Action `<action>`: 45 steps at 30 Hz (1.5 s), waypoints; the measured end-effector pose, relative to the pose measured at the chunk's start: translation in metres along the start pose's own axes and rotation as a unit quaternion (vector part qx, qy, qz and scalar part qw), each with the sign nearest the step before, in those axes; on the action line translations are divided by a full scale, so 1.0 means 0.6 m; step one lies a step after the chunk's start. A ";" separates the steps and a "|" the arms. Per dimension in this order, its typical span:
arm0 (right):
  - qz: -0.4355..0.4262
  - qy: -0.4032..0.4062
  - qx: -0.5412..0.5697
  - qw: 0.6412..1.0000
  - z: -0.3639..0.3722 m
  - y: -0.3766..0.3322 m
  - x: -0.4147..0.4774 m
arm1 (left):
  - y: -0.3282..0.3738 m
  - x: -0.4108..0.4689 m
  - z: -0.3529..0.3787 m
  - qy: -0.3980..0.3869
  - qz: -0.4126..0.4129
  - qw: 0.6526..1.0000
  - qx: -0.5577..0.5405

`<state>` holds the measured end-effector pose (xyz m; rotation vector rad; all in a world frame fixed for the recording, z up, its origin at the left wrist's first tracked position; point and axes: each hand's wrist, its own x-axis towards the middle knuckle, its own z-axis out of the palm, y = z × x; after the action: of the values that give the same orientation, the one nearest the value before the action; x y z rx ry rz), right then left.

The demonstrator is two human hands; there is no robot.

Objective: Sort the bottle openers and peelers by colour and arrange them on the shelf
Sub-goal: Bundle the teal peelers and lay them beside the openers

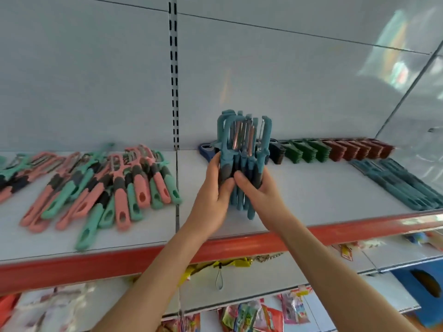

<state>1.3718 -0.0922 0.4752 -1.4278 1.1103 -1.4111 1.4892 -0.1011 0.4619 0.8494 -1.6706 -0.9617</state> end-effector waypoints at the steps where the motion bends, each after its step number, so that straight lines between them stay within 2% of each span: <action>1: 0.006 -0.008 0.005 1.000 -0.004 0.005 -0.001 | -0.002 -0.001 -0.001 -0.004 -0.002 1.000 0.020; 6: -0.006 0.008 0.015 1.000 -0.010 0.004 0.003 | -0.008 -0.003 0.004 0.019 0.025 0.998 0.054; 10: -0.027 -0.013 -0.007 1.000 -0.016 0.008 0.002 | -0.015 -0.007 0.004 0.012 0.036 0.997 0.061; 18: -0.019 -0.075 -0.124 0.989 -0.032 0.017 0.000 | -0.011 -0.001 -0.009 -0.002 0.049 0.995 0.082; 27: -0.012 -0.043 -0.102 0.994 -0.025 0.008 0.001 | -0.002 0.009 -0.015 0.012 0.044 0.995 0.092; 31: 0.011 -0.035 -0.086 0.996 -0.043 -0.019 0.004 | 0.016 0.029 -0.006 -0.028 0.023 0.998 0.057; 37: 0.065 -0.019 -0.132 0.989 -0.119 -0.069 0.001 | 0.059 0.059 0.050 -0.093 -0.044 0.994 -0.043; 45: 0.146 0.016 -0.213 0.966 -0.308 -0.113 -0.045 | 0.098 0.086 0.244 -0.160 -0.120 0.971 -0.131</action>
<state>1.1902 -0.0426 0.5391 -1.4554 1.6439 -1.0269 1.3297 -0.0909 0.5066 0.7576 -1.6808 -1.5180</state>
